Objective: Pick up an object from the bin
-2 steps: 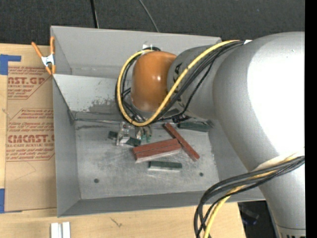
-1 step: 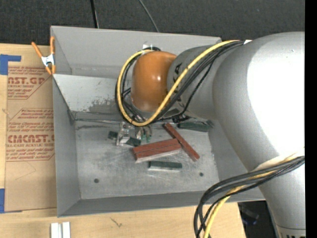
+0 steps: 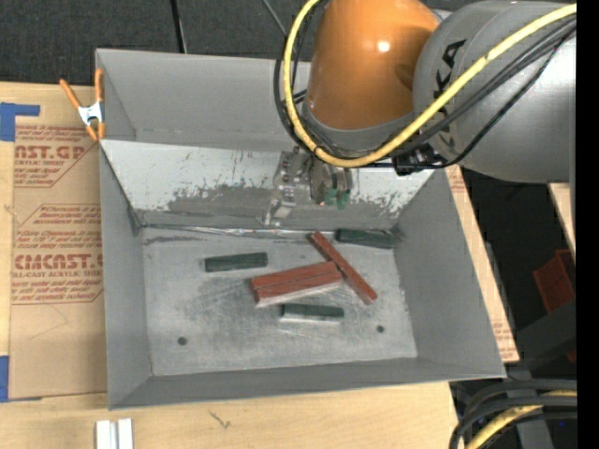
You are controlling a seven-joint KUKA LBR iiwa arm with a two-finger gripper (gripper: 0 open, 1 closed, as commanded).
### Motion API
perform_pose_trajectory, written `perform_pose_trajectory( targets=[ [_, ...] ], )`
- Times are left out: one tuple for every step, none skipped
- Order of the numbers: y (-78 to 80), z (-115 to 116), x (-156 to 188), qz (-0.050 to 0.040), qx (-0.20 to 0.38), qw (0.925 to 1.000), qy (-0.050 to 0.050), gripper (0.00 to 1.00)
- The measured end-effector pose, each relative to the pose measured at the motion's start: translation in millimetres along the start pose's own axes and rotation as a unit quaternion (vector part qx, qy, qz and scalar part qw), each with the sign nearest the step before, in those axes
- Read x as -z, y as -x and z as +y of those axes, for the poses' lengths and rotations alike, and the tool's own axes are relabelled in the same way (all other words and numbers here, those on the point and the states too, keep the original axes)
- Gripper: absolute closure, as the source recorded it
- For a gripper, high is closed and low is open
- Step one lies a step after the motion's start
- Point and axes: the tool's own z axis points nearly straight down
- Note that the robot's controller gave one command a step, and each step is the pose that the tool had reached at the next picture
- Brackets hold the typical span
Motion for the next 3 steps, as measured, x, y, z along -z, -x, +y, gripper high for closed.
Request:
perform_pose_trajectory(
  targets=[
    [-1.2,-0.3,-5.4,0.004,0.0,1.0,-0.001,1.0],
    [-84.7,7.5,-99.4,0.0066,0.003,1.0,-0.002,0.0],
    [-84.1,7.6,-98.8,0.0055,0.003,1.0,-0.002,0.0]
  ],
)
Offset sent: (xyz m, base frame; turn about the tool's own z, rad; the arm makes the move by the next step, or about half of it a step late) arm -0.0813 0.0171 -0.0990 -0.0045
